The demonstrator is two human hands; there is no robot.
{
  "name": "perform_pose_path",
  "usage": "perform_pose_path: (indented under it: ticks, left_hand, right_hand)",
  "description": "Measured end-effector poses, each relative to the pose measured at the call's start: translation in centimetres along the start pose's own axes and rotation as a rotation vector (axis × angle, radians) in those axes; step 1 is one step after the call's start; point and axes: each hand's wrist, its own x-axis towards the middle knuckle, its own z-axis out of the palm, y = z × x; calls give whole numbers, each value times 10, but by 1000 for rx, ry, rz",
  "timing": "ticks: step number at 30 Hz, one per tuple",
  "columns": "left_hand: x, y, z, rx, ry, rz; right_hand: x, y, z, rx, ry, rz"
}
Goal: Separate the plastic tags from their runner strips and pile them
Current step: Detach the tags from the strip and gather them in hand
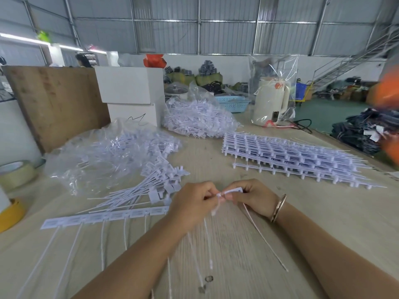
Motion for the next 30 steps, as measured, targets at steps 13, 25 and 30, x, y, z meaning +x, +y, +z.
perform_pose_path:
  ticks: [13, 25, 30]
  left_hand:
    - [2, 6, 1, 243, 26, 3]
    - [3, 12, 3, 121, 22, 168]
    - [4, 2, -5, 261, -38, 165]
  right_hand:
    - [20, 4, 17, -272, 310, 134]
    - [8, -8, 20, -261, 104, -66]
    - [9, -9, 8, -91, 116, -30]
